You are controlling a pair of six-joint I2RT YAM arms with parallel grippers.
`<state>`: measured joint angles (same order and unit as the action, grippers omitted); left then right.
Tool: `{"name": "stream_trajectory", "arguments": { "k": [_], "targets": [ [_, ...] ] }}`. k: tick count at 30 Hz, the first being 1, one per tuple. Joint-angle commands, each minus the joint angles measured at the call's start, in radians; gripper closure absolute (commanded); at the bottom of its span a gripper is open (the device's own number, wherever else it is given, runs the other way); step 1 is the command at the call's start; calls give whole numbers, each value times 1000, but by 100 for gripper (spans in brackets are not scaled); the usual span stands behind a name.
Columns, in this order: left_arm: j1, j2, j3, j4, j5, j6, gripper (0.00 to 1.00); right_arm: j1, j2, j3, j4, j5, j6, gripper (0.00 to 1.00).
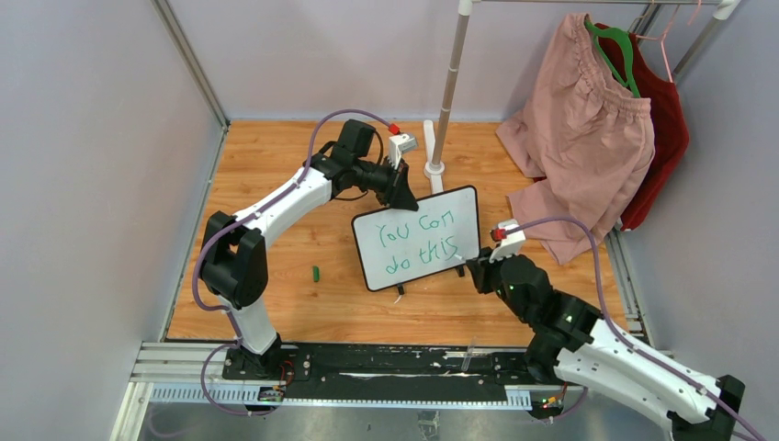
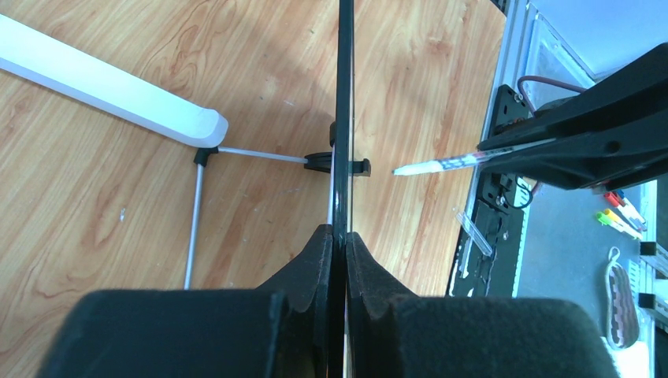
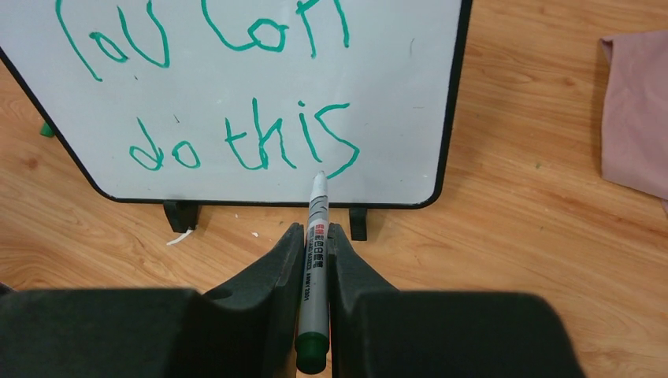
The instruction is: Write a sentence on the whiteboard
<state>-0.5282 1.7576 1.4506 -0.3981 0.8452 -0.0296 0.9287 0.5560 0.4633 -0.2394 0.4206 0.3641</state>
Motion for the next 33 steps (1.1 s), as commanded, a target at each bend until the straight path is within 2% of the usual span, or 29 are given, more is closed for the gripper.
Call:
{"name": "stream_trajectory", "arguments": {
  "k": [1, 7, 11, 23, 33],
  "targets": [
    [-15, -28, -9, -5, 5, 7, 100, -7, -103, 34, -130, 57, -30, 100],
    [-15, -30, -14, -4, -5, 11, 100, -7, -282, -31, -150, 175, 19, 100],
    [-15, -27, -19, 4, -7, 9, 100, -8, -357, -80, -114, 189, 18, 100],
    [-15, -34, -32, 8, -14, 13, 100, -11, -241, -108, 31, 240, 40, 100],
    [-15, -45, -42, 17, -15, 10, 100, -51, -218, -125, 101, 151, 63, 100]
  ]
}}
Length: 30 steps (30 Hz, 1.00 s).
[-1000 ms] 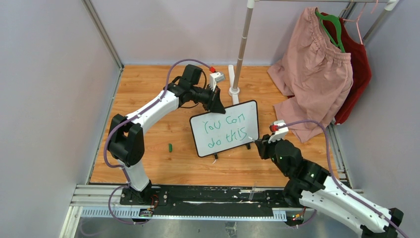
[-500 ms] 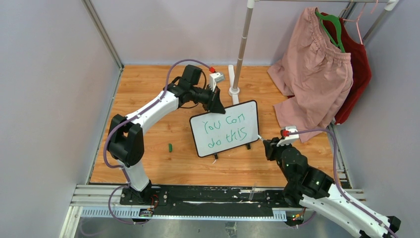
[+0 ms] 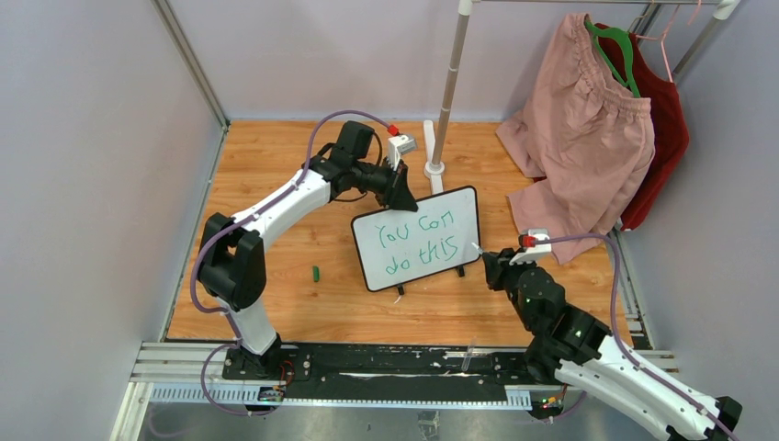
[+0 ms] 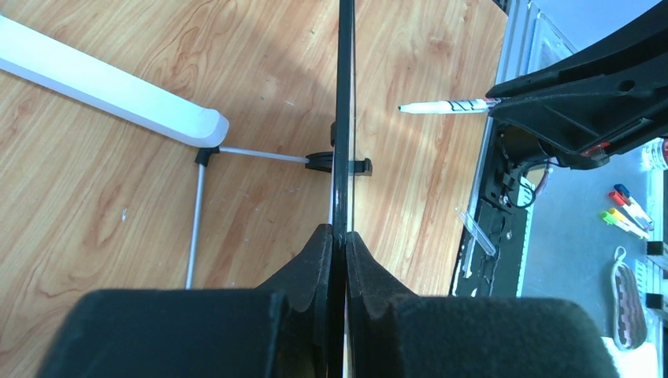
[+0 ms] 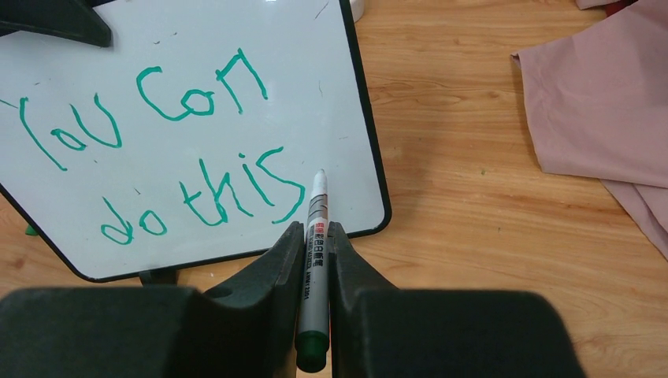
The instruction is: Write a sentence on the whiteboard
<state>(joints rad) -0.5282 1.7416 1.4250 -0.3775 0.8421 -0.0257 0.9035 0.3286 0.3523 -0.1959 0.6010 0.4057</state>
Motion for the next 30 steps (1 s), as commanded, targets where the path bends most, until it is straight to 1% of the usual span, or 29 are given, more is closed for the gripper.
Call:
{"name": "stream_trajectory", "arguments": {
  "k": [1, 5, 13, 19, 23, 30],
  "targets": [
    [-15, -29, -17, -4, -12, 5, 100, -32, 17, -11, 58, -51, 26, 100],
    [-15, -30, -24, 1, -17, 7, 100, -56, 48, 0, 60, -97, 48, 100],
    [-15, -29, -23, 0, -18, 7, 100, -80, 45, -12, 66, -129, 44, 100],
    [-15, -29, -23, 0, -18, 5, 100, -94, 92, -11, 55, -173, 52, 100],
    [-15, -33, -25, 2, -18, 5, 100, -101, 126, -3, 55, -178, 53, 100],
    [-15, -36, -29, 6, -18, 1, 100, -108, 130, -13, 51, -163, 50, 100]
  ]
}}
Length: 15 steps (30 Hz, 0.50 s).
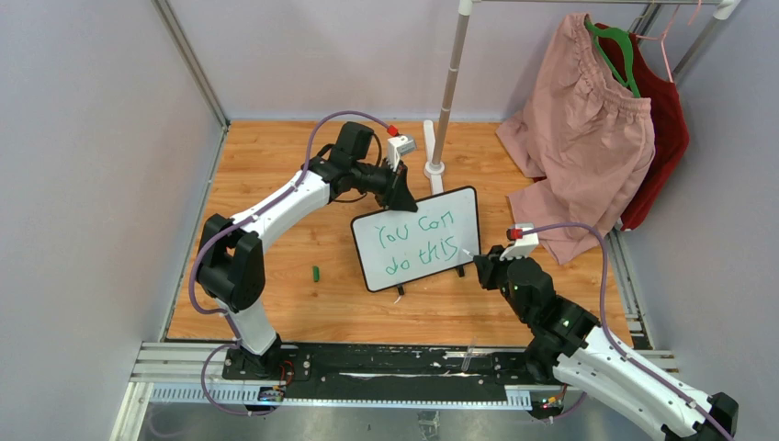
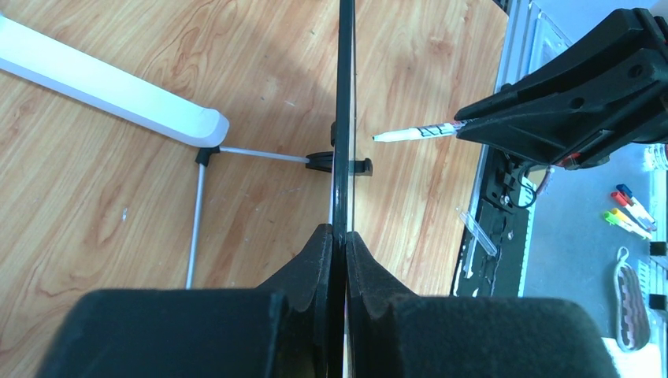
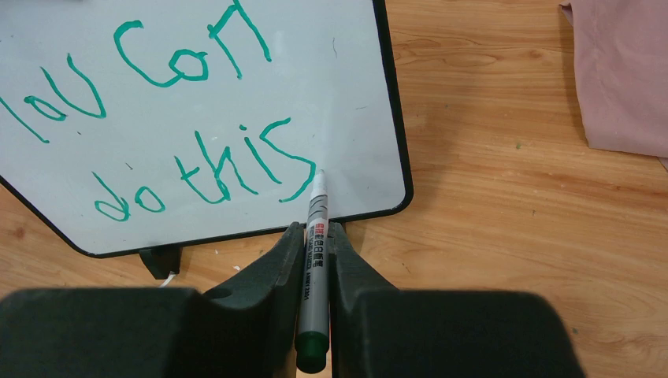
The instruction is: Write a sentence on the whiteboard
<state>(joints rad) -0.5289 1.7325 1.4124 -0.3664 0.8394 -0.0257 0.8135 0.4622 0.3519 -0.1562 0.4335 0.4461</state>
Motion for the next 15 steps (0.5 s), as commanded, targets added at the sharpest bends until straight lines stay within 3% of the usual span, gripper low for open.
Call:
{"name": "stream_trajectory", "arguments": {
  "k": [1, 15],
  "targets": [
    [-14, -26, -15, -5, -16, 2, 100, -20, -3, -15, 9, 9, 9, 100],
    [-14, -27, -17, -3, -14, 0, 100, -49, 21, -20, 23, -14, 8, 100]
  ]
}}
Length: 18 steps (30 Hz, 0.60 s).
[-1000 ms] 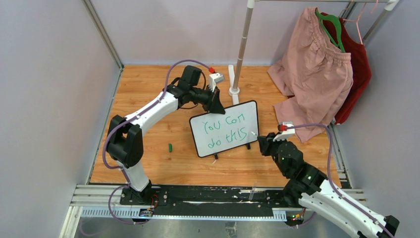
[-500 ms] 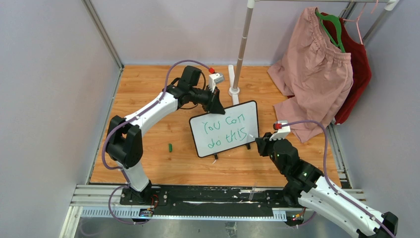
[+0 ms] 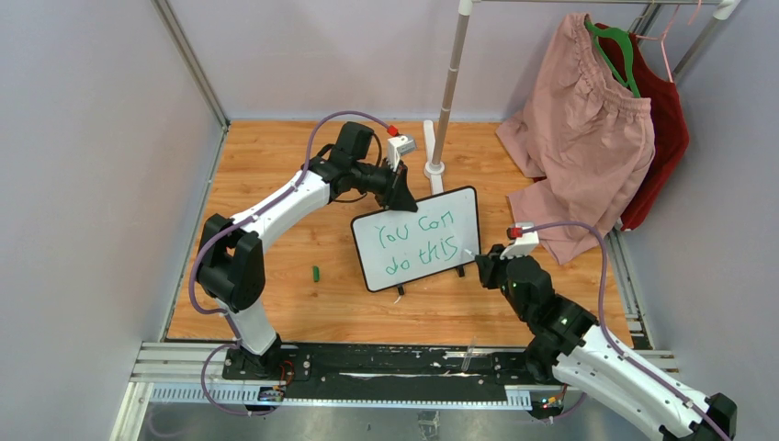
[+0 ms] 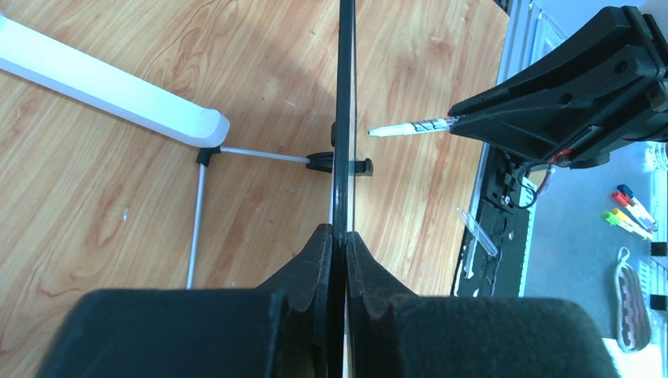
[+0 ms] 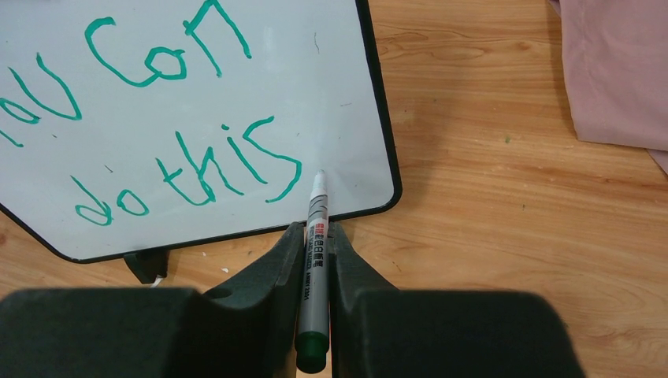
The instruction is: Write a sentence on the whiteboard
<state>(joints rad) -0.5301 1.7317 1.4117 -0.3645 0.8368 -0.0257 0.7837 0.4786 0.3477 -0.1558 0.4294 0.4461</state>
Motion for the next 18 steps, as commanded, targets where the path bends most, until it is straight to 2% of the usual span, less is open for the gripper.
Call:
{"name": "stream_trajectory", "arguments": {
  "k": [1, 18],
  "targets": [
    [-13, -26, -17, -5, -11, 1, 100, -21, 8, -16, 26, -12, 7, 100],
    [-14, -31, -23, 1, -7, -6, 100, -59, 53, -20, 60, -46, 0, 100]
  ]
}}
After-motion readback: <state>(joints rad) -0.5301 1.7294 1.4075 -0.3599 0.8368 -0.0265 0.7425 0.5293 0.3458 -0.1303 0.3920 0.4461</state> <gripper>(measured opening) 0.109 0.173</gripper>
